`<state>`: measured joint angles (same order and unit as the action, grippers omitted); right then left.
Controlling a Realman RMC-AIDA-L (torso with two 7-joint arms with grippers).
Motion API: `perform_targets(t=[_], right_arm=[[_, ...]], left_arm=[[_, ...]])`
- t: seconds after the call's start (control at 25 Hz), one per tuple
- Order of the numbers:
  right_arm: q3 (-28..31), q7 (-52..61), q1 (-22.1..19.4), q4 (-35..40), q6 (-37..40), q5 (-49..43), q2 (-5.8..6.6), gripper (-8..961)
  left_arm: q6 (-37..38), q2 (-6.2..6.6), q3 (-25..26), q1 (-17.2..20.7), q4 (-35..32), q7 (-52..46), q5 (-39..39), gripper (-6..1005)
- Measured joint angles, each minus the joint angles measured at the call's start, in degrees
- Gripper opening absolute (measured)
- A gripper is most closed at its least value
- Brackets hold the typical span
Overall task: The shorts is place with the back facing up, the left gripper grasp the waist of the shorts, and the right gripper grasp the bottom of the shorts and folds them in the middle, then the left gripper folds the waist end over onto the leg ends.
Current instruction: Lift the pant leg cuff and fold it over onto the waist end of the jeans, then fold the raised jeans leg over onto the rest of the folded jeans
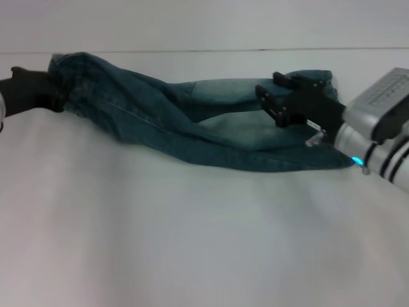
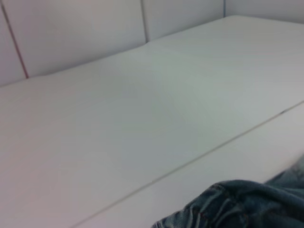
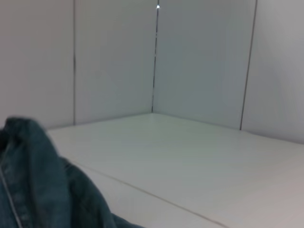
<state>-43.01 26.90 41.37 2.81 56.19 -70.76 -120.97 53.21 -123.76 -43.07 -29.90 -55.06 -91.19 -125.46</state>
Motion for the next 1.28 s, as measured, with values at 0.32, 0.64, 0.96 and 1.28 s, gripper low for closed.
perform_targets(t=[0.32,0.64,0.96,1.28], right_arm=[[3.13,-15.85,8.69,-10.81,-9.41,4.32,-0.57,413],[5.96,-19.67,13.4,-13.43,-16.07,3.68,-0.59,-1],[9.48,-18.19,14.48,-14.26,-18.28,-3.89,-0.58,-1],[10.54,-9.84,8.94,-12.08,-13.32,-11.36,0.98,-2]], left_arm=[[3.22,-0.13,-9.43,-0.21,-10.28,-9.76,0.35,84],[3.87,-0.17,-23.11,-2.66,-19.31,-21.34,-0.81,83],[3.5,-0.4,-34.6,-8.88,-20.25,-29.91,-4.5,84],[-0.43,-0.63,-40.34,-13.19,-14.74,-32.48,-4.47,82]])
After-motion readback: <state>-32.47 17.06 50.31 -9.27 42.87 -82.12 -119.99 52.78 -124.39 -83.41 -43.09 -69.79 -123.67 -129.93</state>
